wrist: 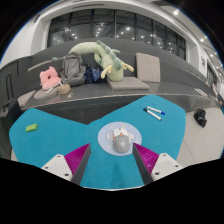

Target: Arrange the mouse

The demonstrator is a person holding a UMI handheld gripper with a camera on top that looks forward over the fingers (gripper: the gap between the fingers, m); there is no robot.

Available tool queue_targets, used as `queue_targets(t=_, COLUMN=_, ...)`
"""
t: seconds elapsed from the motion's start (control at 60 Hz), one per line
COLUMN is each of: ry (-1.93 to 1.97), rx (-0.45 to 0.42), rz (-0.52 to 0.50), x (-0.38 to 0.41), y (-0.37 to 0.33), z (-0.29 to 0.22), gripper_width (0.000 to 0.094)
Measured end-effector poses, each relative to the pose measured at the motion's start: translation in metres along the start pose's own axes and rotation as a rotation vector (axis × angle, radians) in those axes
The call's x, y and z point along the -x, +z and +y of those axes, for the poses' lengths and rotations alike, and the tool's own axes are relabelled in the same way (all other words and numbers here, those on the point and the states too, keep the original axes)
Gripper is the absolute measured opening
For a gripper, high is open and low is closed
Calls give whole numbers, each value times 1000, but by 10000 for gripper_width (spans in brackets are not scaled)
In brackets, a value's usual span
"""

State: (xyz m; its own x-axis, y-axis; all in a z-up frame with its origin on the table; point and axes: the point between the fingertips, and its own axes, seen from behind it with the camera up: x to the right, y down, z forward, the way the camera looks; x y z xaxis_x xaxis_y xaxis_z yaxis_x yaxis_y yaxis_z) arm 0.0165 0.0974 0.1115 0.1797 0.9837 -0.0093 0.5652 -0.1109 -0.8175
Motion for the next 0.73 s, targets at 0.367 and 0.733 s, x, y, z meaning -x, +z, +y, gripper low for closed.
queue_targets(t=0.367, ry=-64, rx=79, rz=-57, x=61, y=-109, z=89, gripper_width=857)
queue_targets(t=0.733, ry=-95, rx=65, rz=-26, x=46, y=-124, z=95, gripper_width=859)
